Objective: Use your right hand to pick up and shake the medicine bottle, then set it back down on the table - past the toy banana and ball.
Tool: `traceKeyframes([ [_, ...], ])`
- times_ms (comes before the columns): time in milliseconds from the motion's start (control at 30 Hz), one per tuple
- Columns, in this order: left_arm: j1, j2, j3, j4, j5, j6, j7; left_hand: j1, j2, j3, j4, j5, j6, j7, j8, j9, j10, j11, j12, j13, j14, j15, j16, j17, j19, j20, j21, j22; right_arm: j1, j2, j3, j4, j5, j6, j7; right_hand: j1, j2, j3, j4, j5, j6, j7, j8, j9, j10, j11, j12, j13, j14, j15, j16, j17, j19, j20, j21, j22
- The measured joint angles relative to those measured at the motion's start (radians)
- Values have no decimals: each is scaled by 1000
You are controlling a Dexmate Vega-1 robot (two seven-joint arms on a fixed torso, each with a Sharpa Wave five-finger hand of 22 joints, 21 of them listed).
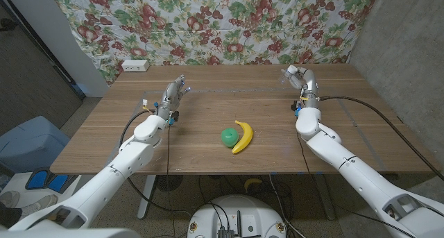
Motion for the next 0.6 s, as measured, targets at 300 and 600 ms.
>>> traceKeyframes([
  [300, -13, -6, 5, 14, 3, 4, -5, 0, 0, 0, 0, 0, 0, 0, 0, 0, 0, 0, 0, 0, 0, 0, 0, 0, 0, 0, 0, 0, 6, 53, 15, 62, -2, 66, -89, 0, 0, 0, 0, 0, 0, 0, -1, 0, 0, 0, -1, 0, 0, 0, -4, 0, 4, -4, 5, 0],
  [600, -26, -12, 11, 26, 5, 9, -8, 0, 0, 0, 0, 0, 0, 0, 0, 0, 0, 0, 0, 0, 0, 0, 0, 0, 0, 0, 0, 0, 8, 57, 17, 75, 2, 76, -90, 0, 0, -4, 2, 0, 0, 0, -1, -1, 0, 0, -1, 4, 0, 0, -4, 5, 4, -4, 9, 0],
])
